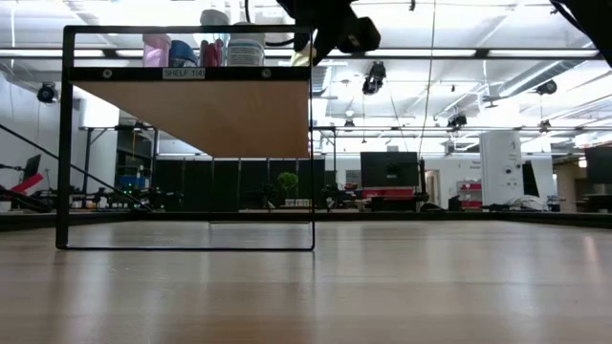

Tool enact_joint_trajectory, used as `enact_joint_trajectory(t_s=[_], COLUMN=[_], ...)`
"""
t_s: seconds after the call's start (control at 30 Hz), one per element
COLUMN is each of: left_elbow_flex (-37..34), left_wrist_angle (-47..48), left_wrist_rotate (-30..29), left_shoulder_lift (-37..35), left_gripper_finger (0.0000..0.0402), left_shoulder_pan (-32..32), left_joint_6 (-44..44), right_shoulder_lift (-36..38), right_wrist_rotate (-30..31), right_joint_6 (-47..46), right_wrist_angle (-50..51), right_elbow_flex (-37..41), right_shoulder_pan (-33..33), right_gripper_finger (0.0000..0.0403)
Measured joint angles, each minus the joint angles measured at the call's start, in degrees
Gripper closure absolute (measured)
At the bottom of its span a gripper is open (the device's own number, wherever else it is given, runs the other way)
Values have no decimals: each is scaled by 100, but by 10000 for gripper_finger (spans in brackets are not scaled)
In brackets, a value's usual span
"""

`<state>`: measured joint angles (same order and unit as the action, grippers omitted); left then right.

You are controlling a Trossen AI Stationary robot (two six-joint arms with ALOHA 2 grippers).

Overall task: Pick and place medicine bottles onto shelf by color
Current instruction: Put the yellow tablet bottle on the shelf

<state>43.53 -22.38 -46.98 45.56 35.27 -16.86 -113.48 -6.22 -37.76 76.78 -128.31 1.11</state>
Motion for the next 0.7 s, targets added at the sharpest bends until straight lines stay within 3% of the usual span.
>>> enact_joint_trajectory(t_s=[0.7], left_elbow_flex=[0], left_wrist_angle=[-29], left_wrist_rotate=[-2], left_shoulder_lift=[-7], left_gripper_finger=[226], left_shoulder_pan=[0], left_joint_6=[-5], right_shoulder_lift=[6], right_wrist_rotate=[-125], right_joint_6=[94], right_wrist_angle=[-17], right_elbow_flex=[107], right_shoulder_pan=[96], right_gripper_finger=[277])
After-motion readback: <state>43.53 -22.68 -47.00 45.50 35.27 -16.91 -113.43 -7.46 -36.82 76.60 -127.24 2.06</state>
